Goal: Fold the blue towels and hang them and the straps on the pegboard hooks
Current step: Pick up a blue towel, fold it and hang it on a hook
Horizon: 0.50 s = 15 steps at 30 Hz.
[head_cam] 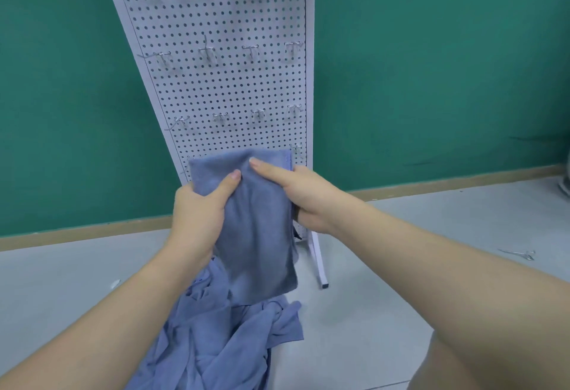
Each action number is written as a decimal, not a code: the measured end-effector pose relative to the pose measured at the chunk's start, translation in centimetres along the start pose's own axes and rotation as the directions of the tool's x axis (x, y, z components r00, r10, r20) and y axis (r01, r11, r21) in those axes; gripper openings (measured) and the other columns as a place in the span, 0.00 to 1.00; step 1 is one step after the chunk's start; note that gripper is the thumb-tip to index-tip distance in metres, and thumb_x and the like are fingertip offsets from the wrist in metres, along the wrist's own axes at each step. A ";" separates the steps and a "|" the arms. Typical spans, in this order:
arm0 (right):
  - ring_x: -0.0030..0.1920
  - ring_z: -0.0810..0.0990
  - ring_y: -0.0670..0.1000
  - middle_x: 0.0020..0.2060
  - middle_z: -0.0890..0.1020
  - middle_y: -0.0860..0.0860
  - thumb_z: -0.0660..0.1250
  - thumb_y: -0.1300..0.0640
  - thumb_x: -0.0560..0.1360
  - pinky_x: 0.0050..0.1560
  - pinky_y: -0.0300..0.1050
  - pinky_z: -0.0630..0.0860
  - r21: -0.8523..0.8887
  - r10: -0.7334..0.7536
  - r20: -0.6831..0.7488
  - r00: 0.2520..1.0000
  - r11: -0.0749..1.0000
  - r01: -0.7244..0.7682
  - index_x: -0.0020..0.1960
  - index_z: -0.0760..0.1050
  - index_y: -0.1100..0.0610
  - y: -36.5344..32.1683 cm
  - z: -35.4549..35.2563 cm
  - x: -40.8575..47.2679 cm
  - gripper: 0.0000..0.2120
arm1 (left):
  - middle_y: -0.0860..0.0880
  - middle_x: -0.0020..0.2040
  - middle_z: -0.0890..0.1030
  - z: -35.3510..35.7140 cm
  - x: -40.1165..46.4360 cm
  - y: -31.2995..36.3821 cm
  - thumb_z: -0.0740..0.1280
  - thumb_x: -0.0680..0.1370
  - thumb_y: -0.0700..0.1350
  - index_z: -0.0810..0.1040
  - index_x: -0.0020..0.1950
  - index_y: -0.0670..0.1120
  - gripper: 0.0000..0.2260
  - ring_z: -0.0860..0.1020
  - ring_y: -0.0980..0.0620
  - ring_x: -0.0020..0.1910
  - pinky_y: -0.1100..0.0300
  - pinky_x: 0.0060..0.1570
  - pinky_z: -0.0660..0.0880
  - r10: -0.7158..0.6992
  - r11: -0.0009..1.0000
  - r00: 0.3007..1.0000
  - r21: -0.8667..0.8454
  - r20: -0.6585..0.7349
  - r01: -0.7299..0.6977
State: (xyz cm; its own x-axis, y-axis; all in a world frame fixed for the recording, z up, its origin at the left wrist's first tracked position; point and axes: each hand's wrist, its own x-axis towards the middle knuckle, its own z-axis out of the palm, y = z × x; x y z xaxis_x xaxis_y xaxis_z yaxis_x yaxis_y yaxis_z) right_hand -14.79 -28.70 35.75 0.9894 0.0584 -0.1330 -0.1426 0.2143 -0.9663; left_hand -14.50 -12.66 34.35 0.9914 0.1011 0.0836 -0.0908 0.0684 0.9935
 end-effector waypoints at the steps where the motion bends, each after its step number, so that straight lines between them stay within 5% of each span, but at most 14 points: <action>1: 0.57 0.86 0.56 0.54 0.87 0.57 0.75 0.50 0.77 0.64 0.53 0.80 -0.042 0.003 0.007 1.000 0.999 -0.003 0.64 0.81 0.61 0.4 0.2 0.1 0.21 | 0.51 0.45 0.88 -0.1 -0.1 -0.1 0.76 0.77 0.47 0.85 0.50 0.47 0.05 0.87 0.53 0.47 0.54 0.50 0.81 0.008 1.000 1.000 0.007 -0.020 -0.008; 5: 0.56 0.87 0.54 0.52 0.88 0.53 0.76 0.47 0.75 0.66 0.56 0.79 -0.155 -0.047 -0.077 0.996 0.987 0.035 0.61 0.82 0.58 1.3 1.3 0.9 0.20 | 0.50 0.43 0.88 -0.6 0.0 -0.1 0.78 0.75 0.45 0.86 0.48 0.46 0.04 0.87 0.50 0.46 0.52 0.47 0.84 0.069 0.996 0.995 0.070 -0.069 -0.064; 10: 0.50 0.86 0.53 0.48 0.87 0.54 0.72 0.50 0.79 0.54 0.49 0.82 -0.324 -0.160 -0.163 0.974 0.941 0.101 0.55 0.82 0.59 0.9 3.0 0.2 0.13 | 0.53 0.39 0.86 -0.6 0.3 0.1 0.79 0.72 0.46 0.84 0.43 0.48 0.06 0.84 0.51 0.41 0.55 0.43 0.81 0.189 0.956 0.974 0.249 -0.129 -0.153; 15: 0.36 0.75 0.49 0.33 0.77 0.49 0.66 0.48 0.82 0.39 0.44 0.71 -0.485 -0.243 -0.068 0.968 0.855 0.181 0.41 0.75 0.56 1.0 6.0 -1.2 0.15 | 0.54 0.28 0.68 -1.0 0.6 0.3 0.71 0.72 0.41 0.68 0.32 0.47 0.14 0.63 0.49 0.34 0.57 0.33 0.64 0.201 0.937 0.953 0.327 -0.226 -0.120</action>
State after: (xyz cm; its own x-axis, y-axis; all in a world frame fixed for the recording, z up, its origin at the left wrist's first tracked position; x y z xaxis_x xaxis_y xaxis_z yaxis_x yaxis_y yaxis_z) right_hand -16.31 -22.68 36.30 0.9939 -0.0620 0.0911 0.0703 -0.2794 -0.9576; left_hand -13.99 -11.54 34.64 0.9055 0.3342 0.2616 -0.1728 -0.2728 0.9464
